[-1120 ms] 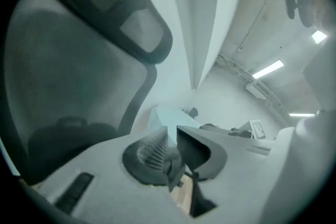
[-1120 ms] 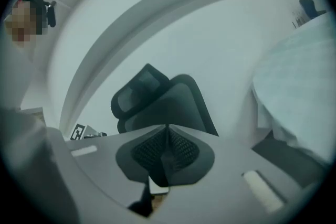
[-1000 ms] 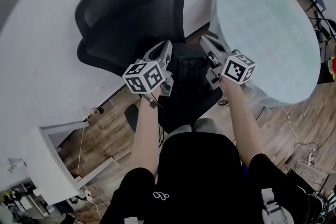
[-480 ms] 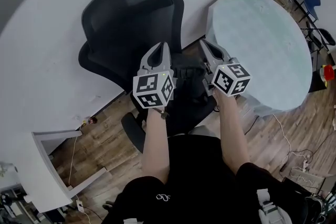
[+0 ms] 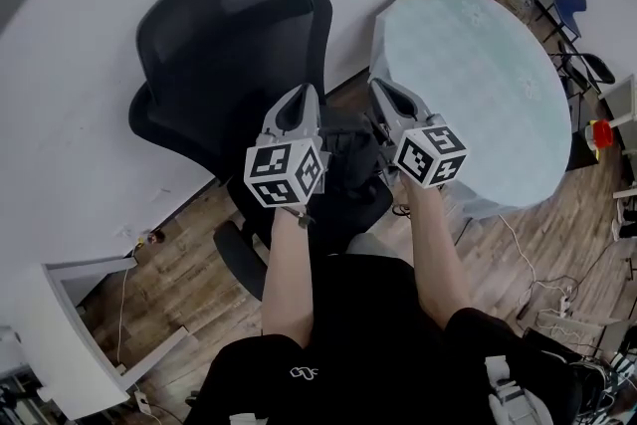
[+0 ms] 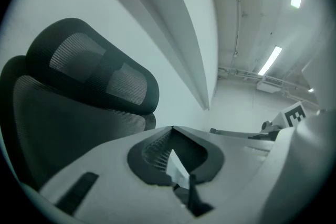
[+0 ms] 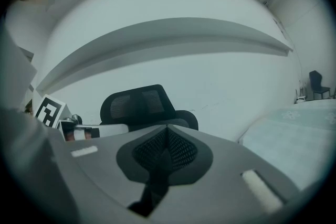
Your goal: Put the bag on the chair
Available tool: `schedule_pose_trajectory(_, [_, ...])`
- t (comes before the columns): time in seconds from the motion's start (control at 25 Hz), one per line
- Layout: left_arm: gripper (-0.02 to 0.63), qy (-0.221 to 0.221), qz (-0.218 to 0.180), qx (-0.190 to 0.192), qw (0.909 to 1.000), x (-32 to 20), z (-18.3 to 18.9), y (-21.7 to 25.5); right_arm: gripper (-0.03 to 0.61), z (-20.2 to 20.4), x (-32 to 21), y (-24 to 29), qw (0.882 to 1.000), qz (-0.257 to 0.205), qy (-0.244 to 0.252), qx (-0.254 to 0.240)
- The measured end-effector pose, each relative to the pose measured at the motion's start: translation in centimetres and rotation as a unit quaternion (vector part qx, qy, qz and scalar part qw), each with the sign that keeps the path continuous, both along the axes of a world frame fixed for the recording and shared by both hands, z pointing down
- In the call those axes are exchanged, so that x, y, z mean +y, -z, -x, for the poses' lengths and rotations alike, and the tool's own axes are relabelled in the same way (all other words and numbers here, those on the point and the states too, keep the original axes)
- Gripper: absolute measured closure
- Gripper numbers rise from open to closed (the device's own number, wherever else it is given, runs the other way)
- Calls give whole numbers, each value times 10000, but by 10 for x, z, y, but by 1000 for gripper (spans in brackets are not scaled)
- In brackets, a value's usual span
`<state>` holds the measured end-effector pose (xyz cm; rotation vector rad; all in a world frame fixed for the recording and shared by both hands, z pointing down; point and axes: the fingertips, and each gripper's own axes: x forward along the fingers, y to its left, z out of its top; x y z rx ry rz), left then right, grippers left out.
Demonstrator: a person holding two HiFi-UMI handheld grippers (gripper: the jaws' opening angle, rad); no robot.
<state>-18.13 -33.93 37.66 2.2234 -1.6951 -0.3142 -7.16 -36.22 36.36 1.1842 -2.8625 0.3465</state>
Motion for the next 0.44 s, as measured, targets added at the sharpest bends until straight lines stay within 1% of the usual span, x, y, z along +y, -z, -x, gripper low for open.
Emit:
schedule_pose_trajectory(0.2, [620, -17, 45, -34, 10000, 3, 5, -1, 571, 10, 5, 1, 9999, -74, 73, 28])
schedule_pose_trajectory(0.44, [620, -2, 239, 140, 9996, 19, 8, -18, 570, 19, 11, 0, 9995, -144, 181, 225])
